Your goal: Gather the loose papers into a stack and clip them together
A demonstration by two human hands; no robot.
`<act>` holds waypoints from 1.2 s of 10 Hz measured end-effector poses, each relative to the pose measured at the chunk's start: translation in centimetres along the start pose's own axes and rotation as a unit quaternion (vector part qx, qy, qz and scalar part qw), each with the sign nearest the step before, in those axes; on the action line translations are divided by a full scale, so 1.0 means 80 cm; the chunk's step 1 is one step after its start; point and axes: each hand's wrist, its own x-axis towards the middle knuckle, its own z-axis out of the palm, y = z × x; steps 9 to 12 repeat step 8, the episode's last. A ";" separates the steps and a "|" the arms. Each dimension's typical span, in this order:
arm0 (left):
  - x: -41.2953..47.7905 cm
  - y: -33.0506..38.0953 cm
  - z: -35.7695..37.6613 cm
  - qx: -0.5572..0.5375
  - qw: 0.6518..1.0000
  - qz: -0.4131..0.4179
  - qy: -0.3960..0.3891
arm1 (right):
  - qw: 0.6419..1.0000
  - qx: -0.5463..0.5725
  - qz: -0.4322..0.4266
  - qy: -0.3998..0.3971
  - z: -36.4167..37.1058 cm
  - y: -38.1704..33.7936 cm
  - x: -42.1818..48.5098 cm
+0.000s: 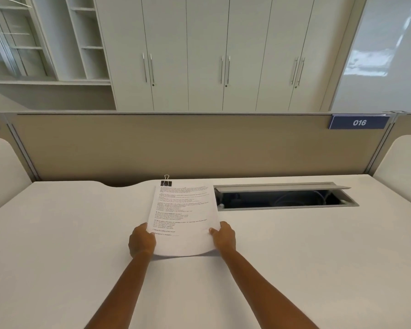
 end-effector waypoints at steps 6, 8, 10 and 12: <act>0.002 -0.004 0.020 0.247 0.966 0.048 0.053 | 0.976 -0.189 -0.103 0.024 0.010 0.010 0.015; -0.039 -0.006 0.054 0.314 0.939 0.127 0.053 | 0.925 -0.337 -0.163 0.071 -0.035 0.046 -0.001; -0.039 -0.006 0.054 0.314 0.939 0.127 0.053 | 0.925 -0.337 -0.163 0.071 -0.035 0.046 -0.001; -0.039 -0.006 0.054 0.314 0.939 0.127 0.053 | 0.925 -0.337 -0.163 0.071 -0.035 0.046 -0.001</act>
